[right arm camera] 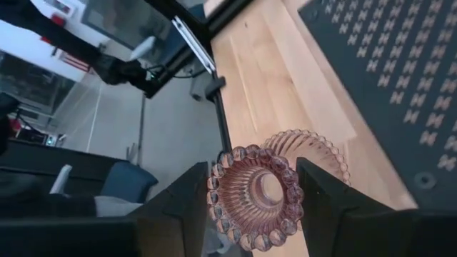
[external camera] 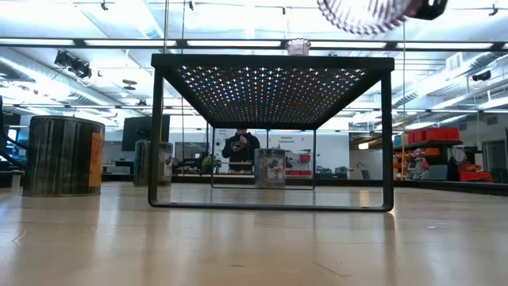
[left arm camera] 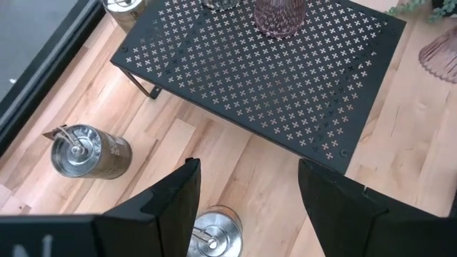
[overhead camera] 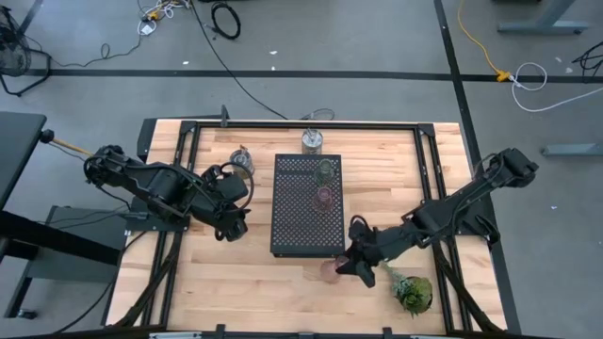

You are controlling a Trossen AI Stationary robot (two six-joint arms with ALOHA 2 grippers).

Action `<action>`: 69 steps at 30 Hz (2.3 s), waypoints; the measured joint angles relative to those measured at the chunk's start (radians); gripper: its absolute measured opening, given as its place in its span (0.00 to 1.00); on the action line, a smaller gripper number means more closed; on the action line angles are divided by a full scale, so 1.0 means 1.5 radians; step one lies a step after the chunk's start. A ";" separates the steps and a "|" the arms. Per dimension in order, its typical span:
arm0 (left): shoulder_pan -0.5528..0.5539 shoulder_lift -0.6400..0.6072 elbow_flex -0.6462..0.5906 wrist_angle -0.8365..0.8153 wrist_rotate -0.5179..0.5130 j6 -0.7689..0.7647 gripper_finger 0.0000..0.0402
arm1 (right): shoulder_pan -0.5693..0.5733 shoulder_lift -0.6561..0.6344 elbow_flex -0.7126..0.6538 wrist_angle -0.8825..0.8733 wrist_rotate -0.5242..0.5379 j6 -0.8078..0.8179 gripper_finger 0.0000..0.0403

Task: Pick & Place candle stick holders
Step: Put the pink glass candle holder on the shelf aligned with the pink glass candle holder

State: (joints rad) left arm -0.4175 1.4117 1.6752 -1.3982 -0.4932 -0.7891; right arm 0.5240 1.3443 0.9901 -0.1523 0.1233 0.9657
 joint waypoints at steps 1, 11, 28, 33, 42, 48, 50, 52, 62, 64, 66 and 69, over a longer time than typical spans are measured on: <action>0.000 0.000 0.000 0.000 -0.001 0.000 0.59 | -0.004 -0.005 0.000 0.000 -0.001 -0.003 0.40; 0.000 0.000 0.000 0.000 -0.006 0.000 0.59 | -0.063 -0.048 0.001 -0.019 -0.007 -0.037 0.40; 0.000 0.000 0.000 0.000 -0.008 0.007 0.59 | -0.175 -0.039 0.108 -0.206 -0.019 -0.098 0.40; 0.000 0.000 0.000 0.001 -0.008 0.012 0.59 | -0.177 -0.026 0.134 -0.232 -0.018 -0.101 0.40; 0.000 0.000 0.000 0.000 -0.008 0.018 0.59 | -0.181 0.028 0.135 -0.245 -0.060 -0.091 0.40; 0.000 0.000 0.000 0.002 -0.008 0.027 0.59 | -0.182 0.033 0.141 -0.263 -0.056 -0.099 0.40; 0.000 0.000 0.000 0.003 -0.008 0.027 0.59 | -0.186 0.033 0.142 -0.270 -0.053 -0.101 0.40; 0.000 0.000 0.000 0.003 -0.008 0.027 0.59 | -0.188 0.034 0.142 -0.278 -0.053 -0.101 0.40; 0.000 0.000 0.000 0.003 -0.007 0.029 0.59 | -0.199 0.040 0.142 -0.279 -0.060 -0.102 0.40; 0.000 0.000 0.000 0.003 -0.007 0.029 0.59 | -0.199 0.040 0.142 -0.279 -0.060 -0.103 0.40; 0.000 0.000 0.000 0.003 -0.007 0.029 0.59 | -0.199 0.040 0.142 -0.279 -0.060 -0.103 0.42; 0.000 0.000 0.000 0.003 -0.007 0.030 0.59 | -0.199 0.040 0.142 -0.279 -0.060 -0.100 0.47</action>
State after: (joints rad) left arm -0.4175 1.4117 1.6752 -1.3933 -0.5041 -0.7442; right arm 0.2256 1.4036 1.2034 -0.5701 0.0326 0.8150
